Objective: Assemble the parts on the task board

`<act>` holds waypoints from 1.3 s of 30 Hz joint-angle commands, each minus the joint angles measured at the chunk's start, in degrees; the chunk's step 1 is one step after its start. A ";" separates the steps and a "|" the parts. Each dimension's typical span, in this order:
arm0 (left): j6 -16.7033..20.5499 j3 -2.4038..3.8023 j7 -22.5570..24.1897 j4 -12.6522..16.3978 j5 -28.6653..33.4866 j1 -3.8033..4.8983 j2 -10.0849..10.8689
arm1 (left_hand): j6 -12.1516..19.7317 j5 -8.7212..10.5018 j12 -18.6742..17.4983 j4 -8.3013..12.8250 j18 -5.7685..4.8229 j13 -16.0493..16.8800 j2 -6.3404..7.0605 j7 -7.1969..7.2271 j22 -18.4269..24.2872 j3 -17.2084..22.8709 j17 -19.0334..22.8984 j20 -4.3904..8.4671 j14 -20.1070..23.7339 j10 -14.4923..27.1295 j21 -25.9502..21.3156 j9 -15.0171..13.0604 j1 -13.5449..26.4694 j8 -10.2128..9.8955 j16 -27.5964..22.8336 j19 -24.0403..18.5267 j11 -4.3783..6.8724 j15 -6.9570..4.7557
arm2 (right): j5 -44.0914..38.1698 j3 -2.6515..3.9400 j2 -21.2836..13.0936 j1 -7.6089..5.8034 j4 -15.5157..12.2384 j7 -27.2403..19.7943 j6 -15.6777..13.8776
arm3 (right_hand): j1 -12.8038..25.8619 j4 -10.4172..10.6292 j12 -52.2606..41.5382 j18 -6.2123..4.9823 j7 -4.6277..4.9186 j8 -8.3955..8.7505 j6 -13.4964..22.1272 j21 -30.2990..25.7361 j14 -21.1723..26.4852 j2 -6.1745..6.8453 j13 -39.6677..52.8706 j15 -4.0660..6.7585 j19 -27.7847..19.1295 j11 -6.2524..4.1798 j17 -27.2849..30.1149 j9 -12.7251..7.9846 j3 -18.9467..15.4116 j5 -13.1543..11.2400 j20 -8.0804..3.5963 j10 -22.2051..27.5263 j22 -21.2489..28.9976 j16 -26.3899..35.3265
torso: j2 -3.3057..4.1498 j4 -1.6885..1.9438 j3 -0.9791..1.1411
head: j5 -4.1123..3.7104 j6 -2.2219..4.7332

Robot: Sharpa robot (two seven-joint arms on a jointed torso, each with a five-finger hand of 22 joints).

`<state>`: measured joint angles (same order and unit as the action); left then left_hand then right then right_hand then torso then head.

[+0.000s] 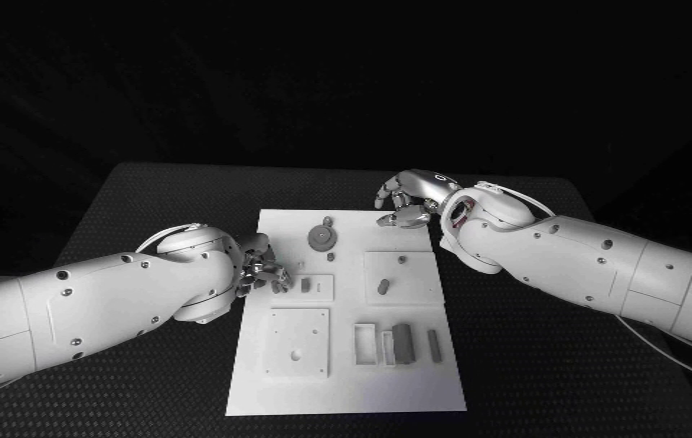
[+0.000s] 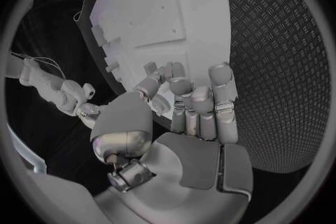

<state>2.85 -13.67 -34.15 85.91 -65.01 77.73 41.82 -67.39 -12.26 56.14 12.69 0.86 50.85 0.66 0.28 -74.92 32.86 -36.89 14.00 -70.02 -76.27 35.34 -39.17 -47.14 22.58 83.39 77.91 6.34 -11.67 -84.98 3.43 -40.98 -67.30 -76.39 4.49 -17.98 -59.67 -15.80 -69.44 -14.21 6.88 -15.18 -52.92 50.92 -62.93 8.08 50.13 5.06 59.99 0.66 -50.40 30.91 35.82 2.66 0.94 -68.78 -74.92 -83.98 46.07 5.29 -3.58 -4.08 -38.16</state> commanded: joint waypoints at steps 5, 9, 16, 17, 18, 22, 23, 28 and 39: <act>1.01 0.00 1.34 0.54 -0.61 -0.07 0.03 | -0.16 1.03 0.28 1.48 0.88 -0.13 -3.70 -0.42 -1.17 2.24 0.08 -0.42 -0.26 0.11 0.33 0.11 -1.78 0.31 0.25 0.17 -0.13 -0.16 | -0.17 0.01 -0.01 0.02 -0.05 -0.07 0.44 | 0.34 0.31 0.14 -0.79 0.36 0.34 0.12 -0.22 0.06 0.02 -0.08 0.23 0.19 0.08 0.07 -0.04 0.12 0.12 0.24 0.21 -0.60 0.29 | -0.01 -0.02 0.00 | 0.08 0.04; 1.37 0.00 1.57 0.84 -1.79 -0.15 0.13 | -0.12 1.86 0.34 1.90 0.91 -0.18 -4.24 -0.43 -1.18 2.39 0.13 -0.44 -0.34 0.08 0.44 0.19 -1.49 0.34 0.27 0.21 -0.14 -0.16 | -0.17 0.01 -0.01 0.02 -0.04 -0.08 0.49 | 0.36 0.33 0.14 -0.79 0.36 0.35 0.12 -0.22 0.06 0.02 -0.08 0.23 0.20 0.08 0.07 -0.04 0.12 0.12 0.24 0.21 -0.60 0.29 | 0.00 -0.03 0.00 | 0.11 0.04; 2.15 0.00 1.96 1.36 -5.44 -0.36 0.28 | -0.09 2.49 0.36 2.19 0.93 -0.23 -4.53 -0.44 -1.17 2.54 0.18 -0.46 -0.37 0.11 0.50 0.26 -1.29 0.36 0.26 0.20 -0.15 -0.16 | -0.17 0.01 -0.02 0.02 -0.03 -0.05 0.55 | 0.41 0.36 0.13 -0.79 0.37 0.35 0.12 -0.22 0.05 0.02 -0.09 0.23 0.20 0.09 0.08 -0.04 0.11 0.12 0.24 0.20 -0.60 0.29 | -0.01 -0.01 -0.01 | 0.09 0.13; 2.13 0.00 1.95 1.40 -5.49 -0.37 0.31 | -0.09 2.51 0.36 2.20 0.93 -0.23 -4.54 -0.44 -1.17 2.55 0.18 -0.46 -0.37 0.10 0.50 0.26 -1.28 0.36 0.26 0.20 -0.15 -0.16 | -0.17 0.01 -0.03 0.02 -0.03 -0.05 0.57 | 0.41 0.37 0.13 -0.79 0.37 0.35 0.12 -0.22 0.05 0.02 -0.09 0.23 0.20 0.09 0.08 -0.04 0.11 0.12 0.24 0.20 -0.60 0.29 | -0.01 -0.01 -0.01 | 0.09 0.14; 2.11 0.00 1.94 1.42 -5.49 -0.38 0.35 | -0.10 2.55 0.36 2.22 0.94 -0.24 -4.56 -0.43 -1.17 2.57 0.19 -0.46 -0.38 0.10 0.51 0.27 -1.27 0.37 0.26 0.21 -0.14 -0.16 | -0.17 0.01 -0.02 0.02 -0.03 -0.05 0.57 | 0.42 0.37 0.13 -0.79 0.37 0.35 0.12 -0.22 0.05 0.02 -0.09 0.23 0.21 0.09 0.08 -0.04 0.11 0.12 0.24 0.20 -0.60 0.29 | -0.01 -0.01 -0.01 | 0.09 0.14; 2.11 0.00 1.96 1.49 -5.79 -0.39 0.40 | -0.12 2.65 0.36 2.28 0.94 -0.25 -4.63 -0.43 -1.17 2.62 0.20 -0.47 -0.40 0.09 0.53 0.28 -1.25 0.38 0.27 0.22 -0.14 -0.16 | -0.15 0.01 -0.02 0.02 0.01 -0.07 0.65 | 0.43 0.38 0.13 -0.79 0.36 0.36 0.12 -0.22 0.05 0.01 -0.09 0.23 0.21 0.09 0.08 -0.04 0.11 0.12 0.24 0.20 -0.60 0.28 | 0.02 -0.01 -0.03 | 0.12 0.11; 2.19 0.00 2.00 1.52 -6.18 -0.39 0.41 | -0.12 2.69 0.36 2.31 0.95 -0.26 -4.65 -0.42 -1.17 2.65 0.20 -0.47 -0.40 0.09 0.53 0.28 -1.25 0.39 0.27 0.23 -0.14 -0.16 | -0.15 0.01 -0.02 0.02 0.01 -0.07 0.65 | 0.43 0.38 0.13 -0.79 0.37 0.36 0.13 -0.22 0.05 0.01 -0.09 0.23 0.21 0.09 0.08 -0.04 0.11 0.12 0.24 0.20 -0.61 0.28 | 0.01 -0.03 -0.03 | 0.12 0.09; 1.68 0.00 2.02 1.55 -6.97 -0.42 0.37 | -0.13 2.86 0.36 2.44 0.96 -0.28 -4.67 -0.42 -1.17 2.71 0.21 -0.47 -0.43 0.07 0.57 0.30 -1.24 0.40 0.27 0.25 -0.13 -0.16 | -0.13 0.01 0.00 0.02 0.01 -0.07 0.71 | 0.45 0.40 0.13 -0.79 0.37 0.36 0.13 -0.22 0.05 0.01 -0.09 0.22 0.21 0.09 0.08 -0.04 0.11 0.12 0.24 0.20 -0.61 0.28 | 0.01 -0.03 -0.02 | 0.13 0.08; -0.55 0.00 1.74 1.54 -7.68 -0.43 0.28 | -0.11 3.02 0.36 2.58 0.95 -0.31 -4.62 -0.42 -1.17 2.77 0.23 -0.49 -0.43 0.08 0.58 0.33 -1.21 0.40 0.27 0.23 -0.13 -0.15 | -0.12 0.01 -0.02 0.02 0.07 -0.06 0.74 | 0.55 0.48 0.13 -0.79 0.37 0.37 0.12 -0.23 0.04 0.01 -0.09 0.22 0.22 0.09 0.08 -0.03 0.09 0.12 0.25 0.20 -0.61 0.28 | 0.00 -0.01 0.00 | 0.09 -0.03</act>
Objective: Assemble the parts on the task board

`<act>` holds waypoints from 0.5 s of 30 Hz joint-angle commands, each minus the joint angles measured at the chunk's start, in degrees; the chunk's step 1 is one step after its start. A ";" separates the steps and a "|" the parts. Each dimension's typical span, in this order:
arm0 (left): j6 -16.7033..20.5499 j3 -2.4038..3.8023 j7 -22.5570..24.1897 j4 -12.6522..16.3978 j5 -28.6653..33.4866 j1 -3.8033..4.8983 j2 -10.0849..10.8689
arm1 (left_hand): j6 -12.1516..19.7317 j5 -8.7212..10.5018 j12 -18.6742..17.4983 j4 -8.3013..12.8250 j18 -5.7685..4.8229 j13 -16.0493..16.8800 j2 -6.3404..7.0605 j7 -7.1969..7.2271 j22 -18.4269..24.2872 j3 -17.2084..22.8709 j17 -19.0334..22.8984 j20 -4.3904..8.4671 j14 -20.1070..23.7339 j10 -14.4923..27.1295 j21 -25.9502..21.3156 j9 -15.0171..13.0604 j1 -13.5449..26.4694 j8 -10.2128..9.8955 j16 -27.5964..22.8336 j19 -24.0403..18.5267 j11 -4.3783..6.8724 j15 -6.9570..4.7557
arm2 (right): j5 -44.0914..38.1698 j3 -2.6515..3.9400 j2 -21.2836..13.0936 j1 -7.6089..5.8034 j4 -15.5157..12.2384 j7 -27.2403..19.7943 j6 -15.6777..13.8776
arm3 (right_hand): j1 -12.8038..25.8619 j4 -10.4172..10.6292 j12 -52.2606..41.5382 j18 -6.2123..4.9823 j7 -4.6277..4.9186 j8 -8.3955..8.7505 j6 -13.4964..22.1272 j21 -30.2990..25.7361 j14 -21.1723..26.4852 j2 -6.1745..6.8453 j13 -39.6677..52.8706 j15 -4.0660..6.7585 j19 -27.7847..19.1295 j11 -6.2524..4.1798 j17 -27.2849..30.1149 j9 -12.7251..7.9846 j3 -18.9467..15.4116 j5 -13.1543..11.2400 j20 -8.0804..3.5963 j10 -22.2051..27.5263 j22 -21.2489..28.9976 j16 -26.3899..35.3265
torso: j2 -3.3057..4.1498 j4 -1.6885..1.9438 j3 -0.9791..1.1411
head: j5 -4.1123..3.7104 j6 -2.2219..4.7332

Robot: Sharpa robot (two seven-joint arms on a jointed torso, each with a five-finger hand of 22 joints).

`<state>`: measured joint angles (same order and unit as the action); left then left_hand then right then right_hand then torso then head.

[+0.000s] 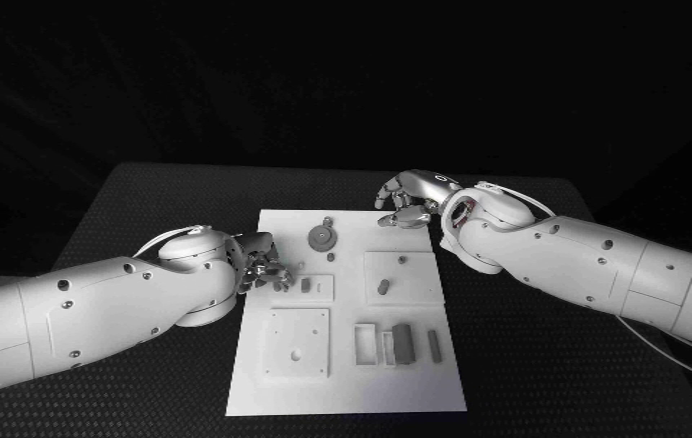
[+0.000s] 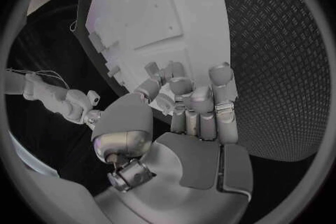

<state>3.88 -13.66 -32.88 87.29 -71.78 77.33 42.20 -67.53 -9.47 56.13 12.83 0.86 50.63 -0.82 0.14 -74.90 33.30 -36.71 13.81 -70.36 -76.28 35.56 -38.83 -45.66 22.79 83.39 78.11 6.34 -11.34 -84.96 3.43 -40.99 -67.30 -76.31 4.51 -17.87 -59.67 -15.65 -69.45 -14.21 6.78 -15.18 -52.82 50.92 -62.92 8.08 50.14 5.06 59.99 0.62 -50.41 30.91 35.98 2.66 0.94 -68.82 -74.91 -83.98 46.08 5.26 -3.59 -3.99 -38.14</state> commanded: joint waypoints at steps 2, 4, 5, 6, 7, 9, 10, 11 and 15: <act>-1.89 -0.01 0.43 0.16 -0.83 -0.04 -0.12 | 0.03 0.25 0.37 2.45 0.95 -0.09 -3.15 -0.28 -1.18 2.35 0.05 -0.30 -0.10 0.08 0.36 0.00 -2.68 0.19 0.27 0.02 -0.14 -0.48 | -0.14 0.01 -0.02 0.02 -0.03 -0.08 0.65 | 0.55 0.32 0.13 -0.79 0.47 0.37 0.02 -0.23 0.04 0.01 -0.10 0.22 0.23 0.13 0.09 -0.03 -0.07 0.12 0.25 0.23 -0.62 0.28 | -0.01 0.01 0.01 | 0.02 -0.06; -2.05 -0.01 0.41 0.16 -0.58 -0.04 -0.11 | 0.03 0.27 0.36 2.46 0.95 -0.10 -3.15 -0.29 -1.18 2.36 0.05 -0.31 -0.09 0.09 0.36 0.00 -2.68 0.19 0.27 0.01 -0.14 -0.47 | -0.14 0.01 -0.02 0.02 -0.03 -0.08 0.65 | 0.55 0.33 0.13 -0.79 0.47 0.37 0.02 -0.23 0.04 0.01 -0.10 0.22 0.23 0.13 0.09 -0.03 -0.07 0.12 0.25 0.23 -0.62 0.28 | 0.00 -0.01 0.02 | 0.05 -0.14; -2.21 -0.01 0.41 0.14 -0.48 -0.05 -0.13 | 0.03 0.27 0.36 2.46 0.95 -0.10 -3.15 -0.29 -1.18 2.36 0.05 -0.31 -0.09 0.09 0.36 0.01 -2.67 0.19 0.27 0.01 -0.14 -0.47 | -0.14 0.01 -0.02 0.02 -0.02 -0.08 0.66 | 0.55 0.33 0.13 -0.79 0.47 0.37 0.02 -0.23 0.03 0.01 -0.10 0.22 0.23 0.13 0.09 -0.03 -0.07 0.12 0.25 0.23 -0.62 0.28 | 0.00 -0.01 0.02 | 0.06 -0.16; -2.43 -0.01 0.39 0.14 -0.13 -0.06 -0.15 | 0.04 0.28 0.36 2.47 0.95 -0.10 -3.15 -0.29 -1.18 2.37 0.05 -0.31 -0.09 0.09 0.36 0.01 -2.67 0.19 0.27 0.01 -0.14 -0.47 | -0.14 0.01 -0.02 0.02 -0.02 -0.08 0.65 | 0.55 0.33 0.13 -0.79 0.47 0.37 0.02 -0.23 0.03 0.02 -0.10 0.22 0.23 0.13 0.09 -0.03 -0.07 0.12 0.25 0.23 -0.62 0.28 | 0.00 -0.01 0.03 | 0.06 -0.16; -2.49 -0.01 0.36 0.15 -0.25 -0.07 -0.14 | 0.04 0.28 0.36 2.47 0.94 -0.10 -3.16 -0.29 -1.18 2.37 0.05 -0.31 -0.09 0.09 0.36 0.01 -2.66 0.19 0.27 0.01 -0.14 -0.47 | -0.14 0.01 -0.01 0.02 -0.01 -0.09 0.65 | 0.55 0.33 0.13 -0.79 0.47 0.37 0.02 -0.23 0.03 0.02 -0.10 0.22 0.23 0.12 0.09 -0.03 -0.07 0.12 0.25 0.23 -0.62 0.28 | 0.00 -0.02 0.03 | 0.11 -0.25; -2.51 -0.01 0.33 0.09 -0.24 -0.08 -0.16 | 0.04 0.28 0.36 2.48 0.94 -0.11 -3.23 -0.29 -1.18 2.41 0.06 -0.32 -0.09 0.09 0.36 0.02 -2.66 0.19 0.27 0.00 -0.14 -0.46 | -0.14 0.01 -0.02 0.02 -0.03 -0.09 0.64 | 0.55 0.33 0.12 -0.79 0.47 0.37 0.01 -0.23 0.03 0.02 -0.10 0.22 0.23 0.12 0.09 -0.03 -0.06 0.12 0.25 0.23 -0.62 0.28 | 0.00 -0.04 0.05 | 0.17 -0.35; -2.42 -0.01 0.31 0.07 -0.22 -0.08 -0.16 | 0.04 0.27 0.36 2.49 0.94 -0.11 -3.25 -0.29 -1.17 2.42 0.06 -0.32 -0.09 0.09 0.36 0.02 -2.66 0.19 0.27 -0.01 -0.14 -0.46 | -0.14 0.01 -0.02 0.02 -0.04 -0.09 0.64 | 0.55 0.33 0.12 -0.79 0.47 0.37 0.01 -0.23 0.03 0.02 -0.10 0.22 0.23 0.12 0.09 -0.03 -0.06 0.12 0.25 0.23 -0.62 0.27 | 0.00 -0.03 0.04 | 0.17 -0.36; -2.39 -0.01 0.30 0.04 -0.22 -0.09 -0.16 | 0.04 0.27 0.36 2.50 0.94 -0.11 -3.25 -0.29 -1.17 2.43 0.06 -0.32 -0.09 0.09 0.36 0.02 -2.66 0.19 0.27 -0.01 -0.14 -0.46 | -0.14 0.01 -0.02 0.02 -0.04 -0.09 0.65 | 0.55 0.33 0.12 -0.79 0.46 0.37 0.01 -0.23 0.03 0.02 -0.10 0.22 0.23 0.12 0.09 -0.03 -0.06 0.12 0.25 0.23 -0.62 0.27 | -0.01 -0.03 0.04 | 0.14 -0.35; -2.51 -0.01 0.17 0.00 -0.16 -0.09 -0.18 | 0.04 0.30 0.36 2.52 0.93 -0.12 -3.21 -0.30 -1.17 2.42 0.06 -0.34 -0.08 0.08 0.36 0.03 -2.60 0.20 0.28 -0.02 -0.15 -0.45 | -0.14 0.01 -0.02 0.02 -0.05 -0.10 0.65 | 0.56 0.34 0.12 -0.79 0.46 0.37 0.01 -0.23 0.03 0.03 -0.10 0.22 0.23 0.12 0.09 -0.03 -0.06 0.12 0.25 0.23 -0.62 0.27 | -0.01 0.01 0.03 | 0.08 -0.37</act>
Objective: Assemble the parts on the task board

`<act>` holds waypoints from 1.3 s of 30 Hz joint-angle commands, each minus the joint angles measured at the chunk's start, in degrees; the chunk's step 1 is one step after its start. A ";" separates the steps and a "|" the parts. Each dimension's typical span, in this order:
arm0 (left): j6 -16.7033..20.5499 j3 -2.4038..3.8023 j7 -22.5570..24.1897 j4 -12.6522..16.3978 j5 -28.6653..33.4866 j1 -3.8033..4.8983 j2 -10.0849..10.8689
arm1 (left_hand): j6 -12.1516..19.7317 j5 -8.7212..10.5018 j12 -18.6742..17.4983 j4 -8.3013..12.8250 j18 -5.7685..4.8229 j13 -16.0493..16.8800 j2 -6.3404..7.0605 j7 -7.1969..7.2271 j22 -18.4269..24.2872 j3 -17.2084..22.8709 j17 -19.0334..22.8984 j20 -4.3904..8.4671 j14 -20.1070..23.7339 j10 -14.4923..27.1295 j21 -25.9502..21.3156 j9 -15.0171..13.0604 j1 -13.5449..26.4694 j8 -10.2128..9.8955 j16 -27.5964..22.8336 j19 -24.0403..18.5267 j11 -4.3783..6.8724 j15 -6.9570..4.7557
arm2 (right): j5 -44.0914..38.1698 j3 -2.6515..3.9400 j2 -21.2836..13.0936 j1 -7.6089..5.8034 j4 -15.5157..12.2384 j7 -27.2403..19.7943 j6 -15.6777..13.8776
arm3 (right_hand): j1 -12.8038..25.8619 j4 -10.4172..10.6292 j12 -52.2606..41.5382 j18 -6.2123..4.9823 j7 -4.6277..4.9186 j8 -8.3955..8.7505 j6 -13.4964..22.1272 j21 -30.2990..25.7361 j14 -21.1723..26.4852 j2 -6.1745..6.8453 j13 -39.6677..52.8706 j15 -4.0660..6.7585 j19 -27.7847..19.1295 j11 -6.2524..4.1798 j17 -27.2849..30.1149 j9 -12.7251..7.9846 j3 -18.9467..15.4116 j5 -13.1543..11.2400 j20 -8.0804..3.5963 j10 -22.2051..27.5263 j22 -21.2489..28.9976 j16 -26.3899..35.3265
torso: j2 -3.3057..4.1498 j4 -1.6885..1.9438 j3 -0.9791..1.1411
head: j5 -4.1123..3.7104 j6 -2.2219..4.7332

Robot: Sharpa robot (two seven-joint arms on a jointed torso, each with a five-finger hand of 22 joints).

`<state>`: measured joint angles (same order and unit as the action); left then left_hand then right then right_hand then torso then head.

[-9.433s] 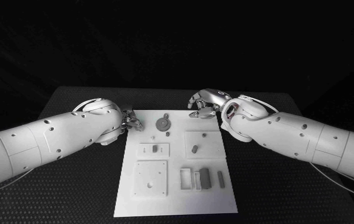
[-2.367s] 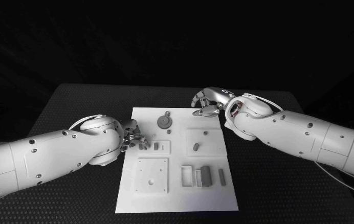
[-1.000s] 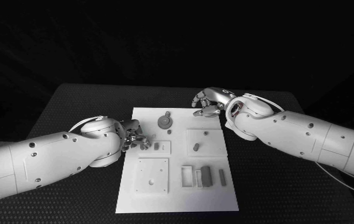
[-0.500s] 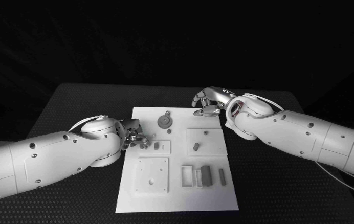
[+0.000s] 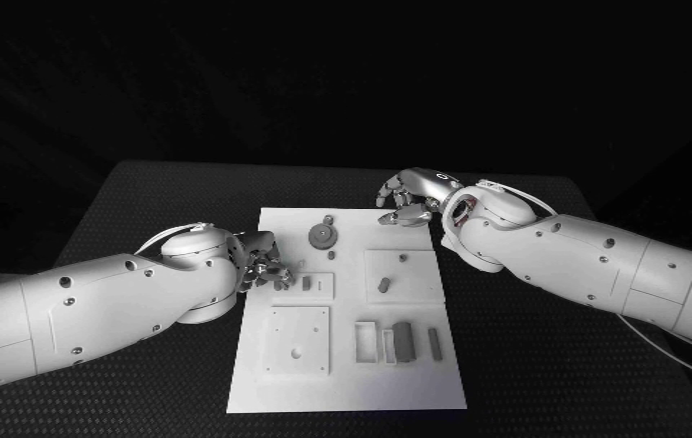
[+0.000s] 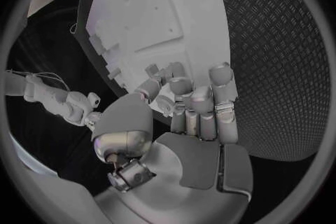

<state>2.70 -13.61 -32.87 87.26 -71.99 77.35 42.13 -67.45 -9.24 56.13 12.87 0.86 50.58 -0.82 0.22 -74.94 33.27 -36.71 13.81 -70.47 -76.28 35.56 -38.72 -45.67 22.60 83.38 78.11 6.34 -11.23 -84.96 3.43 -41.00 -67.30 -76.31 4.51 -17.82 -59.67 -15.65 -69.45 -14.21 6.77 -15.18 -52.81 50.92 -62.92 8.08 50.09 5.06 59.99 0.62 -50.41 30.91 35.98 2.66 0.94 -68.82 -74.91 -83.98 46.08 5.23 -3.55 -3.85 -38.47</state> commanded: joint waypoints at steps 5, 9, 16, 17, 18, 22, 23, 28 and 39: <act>-1.36 -0.06 -0.04 0.10 0.08 -0.12 -0.14 | -0.05 0.17 0.37 2.49 0.93 -0.08 -3.18 -0.39 -1.13 2.44 0.06 -0.36 0.03 0.08 0.37 -0.05 -2.51 0.38 0.29 -0.02 -0.16 -0.55 | -0.14 0.01 -0.03 0.02 -0.07 -0.08 0.58 | 0.56 0.34 0.12 -0.79 0.47 0.37 0.01 -0.23 0.03 0.04 -0.05 0.22 0.23 0.13 0.09 -0.02 -0.06 0.12 0.24 0.23 -0.62 0.27 | -0.01 0.03 -0.02 | -0.04 -0.08; -1.57 -0.06 -0.14 0.08 0.07 -0.13 -0.12 | -0.04 0.20 0.37 2.50 0.93 -0.08 -3.18 -0.39 -1.13 2.45 0.07 -0.36 0.03 0.08 0.38 -0.05 -2.50 0.38 0.29 -0.03 -0.16 -0.55 | -0.14 0.01 -0.03 0.02 -0.05 -0.08 0.57 | 0.56 0.34 0.12 -0.79 0.47 0.37 0.00 -0.24 0.03 0.05 -0.05 0.22 0.23 0.13 0.10 -0.02 -0.05 0.12 0.24 0.24 -0.63 0.27 | 0.00 0.00 -0.01 | -0.03 -0.02; -1.75 -0.06 -0.32 0.12 0.01 -0.13 -0.07 | -0.04 0.23 0.37 2.53 0.94 -0.10 -3.24 -0.39 -1.13 2.51 0.07 -0.36 0.04 0.08 0.38 -0.03 -2.51 0.38 0.29 -0.04 -0.16 -0.54 | -0.14 0.01 -0.03 0.02 -0.08 -0.09 0.60 | 0.55 0.34 0.12 -0.79 0.46 0.37 0.00 -0.24 0.03 0.05 -0.05 0.22 0.23 0.13 0.10 -0.02 -0.04 0.12 0.24 0.24 -0.63 0.27 | -0.01 0.07 -0.04 | 0.01 -0.27; -1.71 -0.06 -0.35 0.12 0.01 -0.13 -0.06 | -0.04 0.23 0.37 2.53 0.94 -0.10 -3.25 -0.39 -1.13 2.51 0.07 -0.36 0.04 0.08 0.38 -0.03 -2.51 0.38 0.29 -0.04 -0.16 -0.54 | -0.14 0.01 -0.03 0.02 -0.08 -0.09 0.59 | 0.55 0.34 0.12 -0.79 0.46 0.37 0.00 -0.24 0.03 0.05 -0.05 0.22 0.23 0.13 0.10 -0.02 -0.04 0.12 0.24 0.24 -0.63 0.27 | -0.01 0.06 -0.04 | 0.02 -0.26; -1.69 -0.06 -0.41 0.12 0.01 -0.13 -0.04 | -0.04 0.23 0.37 2.54 0.94 -0.10 -3.26 -0.39 -1.12 2.52 0.07 -0.36 0.04 0.08 0.38 -0.03 -2.51 0.38 0.29 -0.04 -0.16 -0.54 | -0.14 0.01 -0.03 0.02 -0.07 -0.09 0.56 | 0.55 0.34 0.12 -0.79 0.46 0.37 0.00 -0.24 0.03 0.05 -0.05 0.22 0.23 0.13 0.10 -0.02 -0.04 0.12 0.24 0.24 -0.63 0.27 | -0.01 0.05 -0.03 | 0.04 -0.25; -1.96 -0.06 -0.62 0.09 0.00 -0.14 -0.07 | -0.04 0.24 0.37 2.56 0.95 -0.10 -3.26 -0.39 -1.12 2.54 0.07 -0.36 0.04 0.09 0.38 -0.03 -2.50 0.39 0.30 -0.04 -0.16 -0.54 | -0.14 0.01 -0.05 0.02 -0.08 -0.09 0.59 | 0.55 0.35 0.12 -0.79 0.46 0.37 0.00 -0.24 0.03 0.05 -0.05 0.22 0.23 0.12 0.10 -0.02 -0.04 0.12 0.23 0.24 -0.63 0.27 | -0.03 0.06 -0.04 | 0.04 -0.27; -1.99 -0.06 -0.67 0.09 0.00 -0.14 -0.07 | -0.04 0.25 0.37 2.57 0.95 -0.10 -3.25 -0.39 -1.12 2.54 0.07 -0.36 0.04 0.09 0.38 -0.02 -2.50 0.39 0.30 -0.04 -0.16 -0.54 | -0.14 0.01 -0.05 0.02 -0.08 -0.09 0.59 | 0.55 0.35 0.12 -0.79 0.46 0.37 0.00 -0.24 0.03 0.05 -0.05 0.22 0.23 0.12 0.10 -0.01 -0.03 0.12 0.23 0.24 -0.63 0.27 | -0.03 0.06 -0.04 | 0.04 -0.27; -2.04 -0.06 -1.01 0.10 -0.02 -0.14 0.00 | -0.04 0.26 0.37 2.59 0.95 -0.11 -3.25 -0.39 -1.12 2.55 0.07 -0.36 0.04 0.09 0.39 -0.02 -2.49 0.39 0.30 -0.04 -0.16 -0.54 | -0.14 0.01 -0.07 0.02 -0.06 -0.12 0.53 | 0.55 0.35 0.12 -0.79 0.46 0.38 0.00 -0.24 0.03 0.05 -0.05 0.23 0.23 0.12 0.10 -0.01 -0.03 0.12 0.23 0.24 -0.63 0.27 | -0.01 0.03 -0.05 | 0.08 -0.30; -1.96 -0.06 -1.27 -0.06 0.39 -0.14 0.04 | 0.00 0.34 0.36 2.68 0.95 -0.15 -2.94 -0.42 -1.11 2.54 0.08 -0.40 0.10 0.12 0.38 0.03 -2.33 0.37 0.29 -0.10 -0.19 -0.52 | -0.14 0.01 -0.05 0.02 -0.06 -0.13 0.47 | 0.56 0.36 0.12 -0.79 0.47 0.39 0.01 -0.25 0.03 0.07 -0.06 0.22 0.22 0.13 0.10 -0.01 -0.03 0.12 0.23 0.24 -0.63 0.27 | -0.01 0.05 -0.03 | -0.05 -0.28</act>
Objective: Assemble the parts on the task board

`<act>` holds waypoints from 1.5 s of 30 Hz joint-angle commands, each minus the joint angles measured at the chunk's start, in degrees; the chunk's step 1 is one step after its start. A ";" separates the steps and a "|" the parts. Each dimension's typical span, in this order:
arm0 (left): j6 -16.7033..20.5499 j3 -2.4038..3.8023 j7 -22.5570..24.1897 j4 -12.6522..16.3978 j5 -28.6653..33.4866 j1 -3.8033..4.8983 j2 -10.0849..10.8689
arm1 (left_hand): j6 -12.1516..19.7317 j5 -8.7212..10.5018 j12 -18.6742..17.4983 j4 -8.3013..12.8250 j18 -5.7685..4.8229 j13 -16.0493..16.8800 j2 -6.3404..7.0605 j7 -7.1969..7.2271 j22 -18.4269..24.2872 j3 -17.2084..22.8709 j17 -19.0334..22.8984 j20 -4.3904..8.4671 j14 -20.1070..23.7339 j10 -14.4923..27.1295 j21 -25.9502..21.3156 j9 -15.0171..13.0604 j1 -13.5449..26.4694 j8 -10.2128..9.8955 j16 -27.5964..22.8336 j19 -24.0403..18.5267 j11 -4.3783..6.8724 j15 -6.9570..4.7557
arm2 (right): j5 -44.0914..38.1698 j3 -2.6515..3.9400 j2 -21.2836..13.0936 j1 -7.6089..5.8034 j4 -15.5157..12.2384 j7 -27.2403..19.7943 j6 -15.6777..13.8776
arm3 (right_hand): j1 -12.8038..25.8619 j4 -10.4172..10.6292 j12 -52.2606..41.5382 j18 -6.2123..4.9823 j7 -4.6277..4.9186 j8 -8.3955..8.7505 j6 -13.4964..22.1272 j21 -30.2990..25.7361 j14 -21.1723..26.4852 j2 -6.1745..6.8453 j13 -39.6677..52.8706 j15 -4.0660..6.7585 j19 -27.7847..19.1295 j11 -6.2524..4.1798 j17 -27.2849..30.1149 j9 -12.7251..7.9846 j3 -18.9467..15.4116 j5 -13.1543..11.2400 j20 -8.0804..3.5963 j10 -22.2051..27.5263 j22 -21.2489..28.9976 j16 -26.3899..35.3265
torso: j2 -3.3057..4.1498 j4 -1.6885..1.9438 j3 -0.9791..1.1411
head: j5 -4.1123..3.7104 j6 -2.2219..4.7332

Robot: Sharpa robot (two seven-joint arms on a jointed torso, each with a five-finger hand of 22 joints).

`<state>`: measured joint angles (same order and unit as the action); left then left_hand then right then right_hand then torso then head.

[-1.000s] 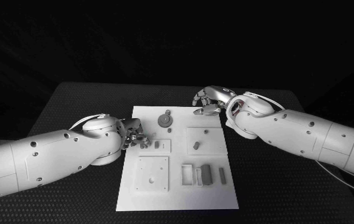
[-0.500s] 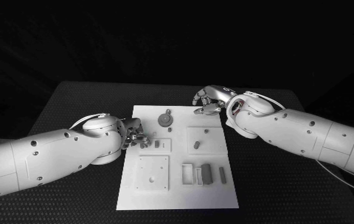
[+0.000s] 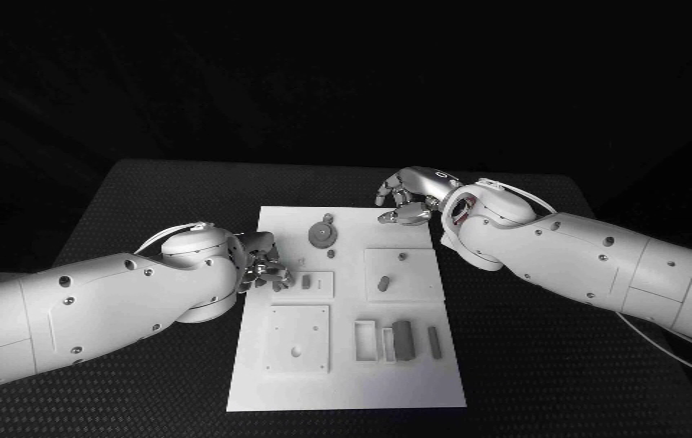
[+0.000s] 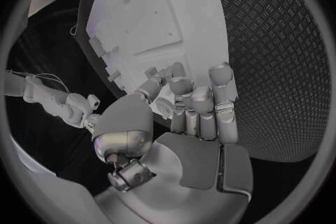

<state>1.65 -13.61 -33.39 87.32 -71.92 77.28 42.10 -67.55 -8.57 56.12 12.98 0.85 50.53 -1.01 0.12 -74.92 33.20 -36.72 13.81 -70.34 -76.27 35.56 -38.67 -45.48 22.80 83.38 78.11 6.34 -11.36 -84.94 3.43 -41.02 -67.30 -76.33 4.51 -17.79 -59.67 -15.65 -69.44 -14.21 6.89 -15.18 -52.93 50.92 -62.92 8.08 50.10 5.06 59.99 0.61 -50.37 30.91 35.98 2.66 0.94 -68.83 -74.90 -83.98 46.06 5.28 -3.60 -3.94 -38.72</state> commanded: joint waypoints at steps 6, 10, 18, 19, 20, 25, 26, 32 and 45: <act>-0.54 -0.06 -0.75 -0.18 0.78 -0.07 -0.03 | 0.63 5.23 0.38 1.55 1.06 -0.19 -0.13 -0.49 -1.00 2.24 0.14 -0.42 0.13 0.21 0.25 0.39 -1.49 -0.18 0.27 -0.18 -0.34 -0.29 | -0.14 0.01 -0.02 0.02 -0.03 -0.16 0.41 | 0.57 0.36 0.12 -0.79 0.35 0.39 0.13 -0.25 0.03 0.10 -0.07 0.22 0.22 0.14 0.06 -0.01 -0.03 0.12 0.23 0.25 -0.64 0.27 | 0.02 -0.06 0.04 | 0.06 0.03; -0.38 -0.06 -0.82 -0.22 0.93 -0.07 -0.02 | 0.88 5.78 0.41 -0.04 1.07 -0.24 3.58 -0.65 -0.96 1.30 0.16 -0.48 0.13 0.20 0.21 0.68 0.10 -0.36 0.30 -0.08 -0.50 -0.17 | -0.14 0.01 -0.04 0.02 -0.04 -0.16 0.43 | 0.58 0.36 0.12 -0.79 0.36 0.40 0.14 -0.25 0.04 0.12 -0.07 0.22 0.22 0.14 0.06 -0.01 -0.04 0.12 0.23 0.25 -0.64 0.28 | 0.02 -0.04 0.05 | 0.06 0.04; -0.49 -0.06 -0.65 -0.35 1.05 -0.07 -0.03 | 1.09 5.77 0.42 -3.19 1.31 -0.23 7.22 -0.61 -0.94 -0.34 0.17 -0.33 0.22 0.25 0.07 0.72 2.25 -0.21 0.39 -0.03 -0.46 -0.23 | -0.14 0.01 -0.07 0.02 -0.05 -0.13 0.41 | 0.58 0.36 0.13 -0.79 0.36 0.40 0.15 -0.26 0.04 0.14 -0.08 0.22 0.21 0.14 0.07 -0.01 -0.03 0.12 0.23 0.25 -0.64 0.28 | 0.03 -0.03 0.07 | 0.08 0.07; -0.89 -0.06 -0.52 -0.36 1.06 -0.07 -0.04 | 1.10 5.77 0.43 -3.25 1.30 -0.23 7.51 -0.61 -0.95 -0.72 0.17 -0.34 0.24 0.26 0.05 0.72 2.51 -0.19 0.39 -0.07 -0.46 -0.23 | -0.14 0.01 -0.06 0.02 -0.05 -0.15 0.38 | 0.57 0.36 0.13 -0.79 0.36 0.41 0.15 -0.26 0.04 0.15 -0.08 0.22 0.21 0.14 0.07 -0.01 -0.03 0.12 0.23 0.26 -0.64 0.28 | 0.02 -0.05 0.06 | 0.06 0.06; -0.88 -0.06 -0.48 -0.35 1.11 -0.07 -0.04 | 1.10 5.77 0.43 -3.31 1.31 -0.23 7.62 -0.60 -0.95 -0.89 0.17 -0.34 0.24 0.27 0.04 0.72 2.63 -0.18 0.39 -0.09 -0.45 -0.24 | -0.14 0.01 -0.06 0.02 -0.04 -0.16 0.30 | 0.57 0.36 0.13 -0.79 0.36 0.41 0.15 -0.26 0.04 0.15 -0.08 0.22 0.21 0.14 0.07 -0.01 -0.03 0.12 0.23 0.26 -0.64 0.29 | 0.02 -0.05 0.05 | 0.06 0.06; -0.47 -0.06 -0.52 -0.41 1.21 -0.07 -0.05 | 1.07 5.76 0.47 -3.83 1.40 -0.22 9.34 -0.53 -0.95 -2.23 0.17 -0.28 0.24 0.25 -0.01 0.73 3.76 -0.09 0.43 -0.13 -0.38 -0.31 | -0.12 0.01 -0.04 0.02 -0.01 -0.17 0.23 | 0.59 0.36 0.14 -0.79 0.37 0.45 0.22 -0.27 0.06 0.19 -0.09 0.22 0.20 0.15 0.08 -0.03 -0.03 0.12 0.23 0.27 -0.64 0.30 | 0.03 -0.04 0.05 | 0.04 0.08; -0.41 -0.06 -0.53 -0.40 1.21 -0.07 -0.04 | 1.07 5.76 0.48 -3.87 1.42 -0.21 9.39 -0.51 -0.94 -2.41 0.17 -0.27 0.24 0.25 -0.02 0.73 3.87 -0.08 0.44 -0.14 -0.36 -0.32 | -0.12 0.01 -0.02 0.02 0.00 -0.18 0.23 | 0.59 0.36 0.14 -0.79 0.37 0.45 0.22 -0.27 0.06 0.19 -0.09 0.22 0.20 0.15 0.08 -0.03 -0.03 0.12 0.23 0.27 -0.64 0.30 | 0.02 -0.04 0.04 | 0.03 0.09; 0.50 -0.06 -0.29 -0.45 1.21 -0.07 -0.10 | 1.08 5.76 0.49 -4.01 1.48 -0.20 9.45 -0.47 -0.94 -2.95 0.17 -0.22 0.24 0.25 -0.05 0.73 4.18 -0.04 0.46 -0.15 -0.32 -0.38 | -0.11 0.01 -0.02 0.02 0.01 -0.19 0.27 | 0.58 0.37 0.15 -0.79 0.38 0.47 0.25 -0.28 0.06 0.20 -0.09 0.21 0.20 0.16 0.08 -0.03 -0.02 0.12 0.23 0.28 -0.64 0.31 | 0.02 -0.04 0.03 | 0.01 0.10; 2.28 -0.04 0.41 -0.10 1.09 -0.07 -0.04 | 0.98 5.75 0.54 -3.98 1.56 -0.18 9.23 -0.40 -0.94 -3.16 0.16 -0.15 0.17 0.18 -0.03 0.72 4.04 0.05 0.51 -0.06 -0.24 -0.45 | -0.11 0.01 0.13 0.02 0.08 -0.20 0.31 | 0.56 0.38 0.15 -0.79 0.39 0.49 0.27 -0.30 0.07 0.18 -0.10 0.20 0.19 0.16 0.09 -0.03 0.01 0.12 0.23 0.28 -0.64 0.32 | 0.03 -0.07 0.04 | -0.01 0.24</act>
<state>2.77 -13.67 -33.75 86.99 -71.02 77.24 42.11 -66.72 -2.93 56.34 8.91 1.71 50.35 8.07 -0.48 -74.94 30.39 -36.62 13.61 -70.21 -76.07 35.56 -37.86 -41.68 22.63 83.61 77.91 6.14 -11.44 -84.92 3.43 -40.95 -67.30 -76.25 4.50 -17.81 -59.67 -15.65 -69.44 -14.21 6.97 -14.97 -52.63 50.93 -62.92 8.08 50.06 5.06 59.99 0.61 -50.33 30.91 35.98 2.66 0.94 -68.84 -74.90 -83.98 46.09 5.23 -3.57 -3.94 -38.52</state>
